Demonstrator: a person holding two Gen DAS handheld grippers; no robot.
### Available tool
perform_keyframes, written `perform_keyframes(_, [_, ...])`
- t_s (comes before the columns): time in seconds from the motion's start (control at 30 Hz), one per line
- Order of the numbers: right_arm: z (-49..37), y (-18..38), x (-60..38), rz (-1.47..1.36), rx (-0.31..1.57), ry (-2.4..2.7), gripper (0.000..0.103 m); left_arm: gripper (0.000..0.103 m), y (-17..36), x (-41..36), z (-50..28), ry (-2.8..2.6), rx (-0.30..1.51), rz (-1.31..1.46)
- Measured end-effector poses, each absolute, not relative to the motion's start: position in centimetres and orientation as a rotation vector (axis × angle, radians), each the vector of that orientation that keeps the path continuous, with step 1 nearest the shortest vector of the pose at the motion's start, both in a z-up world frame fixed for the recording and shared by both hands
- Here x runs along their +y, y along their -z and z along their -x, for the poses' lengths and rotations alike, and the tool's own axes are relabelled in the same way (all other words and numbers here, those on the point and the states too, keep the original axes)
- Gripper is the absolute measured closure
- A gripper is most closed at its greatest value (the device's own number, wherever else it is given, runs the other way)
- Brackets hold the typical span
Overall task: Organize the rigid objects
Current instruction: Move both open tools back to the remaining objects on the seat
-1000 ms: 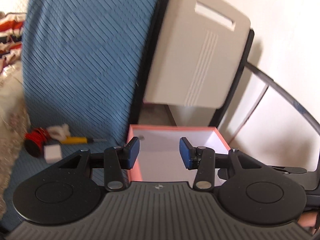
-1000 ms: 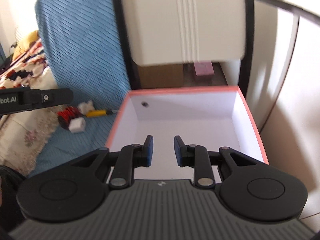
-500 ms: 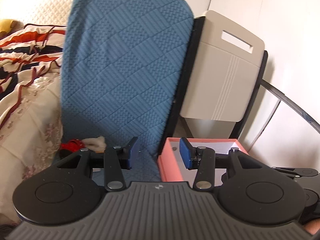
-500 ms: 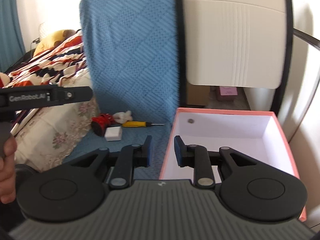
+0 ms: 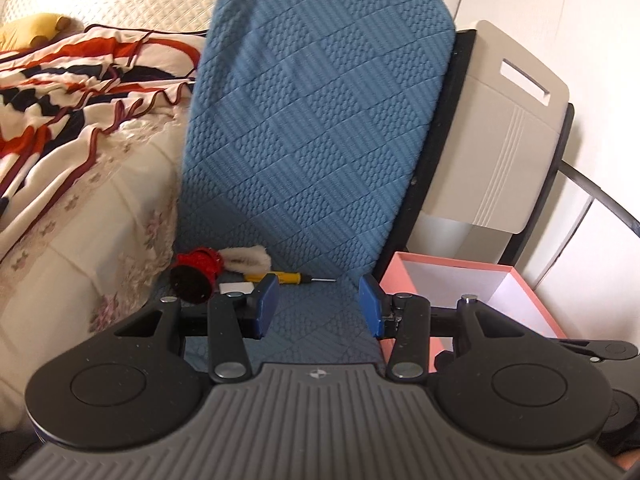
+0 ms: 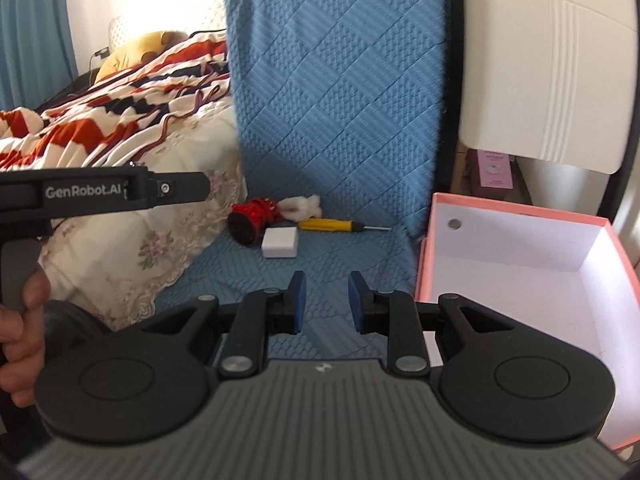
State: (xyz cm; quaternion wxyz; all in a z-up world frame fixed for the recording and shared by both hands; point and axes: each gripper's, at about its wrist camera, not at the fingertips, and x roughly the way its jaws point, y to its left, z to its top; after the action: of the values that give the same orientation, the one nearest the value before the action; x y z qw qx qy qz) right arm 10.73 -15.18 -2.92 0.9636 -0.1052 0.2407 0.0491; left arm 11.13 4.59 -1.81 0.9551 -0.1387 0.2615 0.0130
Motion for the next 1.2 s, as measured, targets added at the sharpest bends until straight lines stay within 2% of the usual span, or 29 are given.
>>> perform_keyframes(0.67, [-11.7,9.7,-12.1,0.275,0.513,-0.126,0.076,0.053,7.6,7.4,-9.3,-0.046,0.574,0.327])
perform_keyframes(1.2, [-16.1,10.3,-12.1,0.227,0.553,-0.157,0.076,0.053,9.9,10.8,-14.7,-0.076,0.621,0.391])
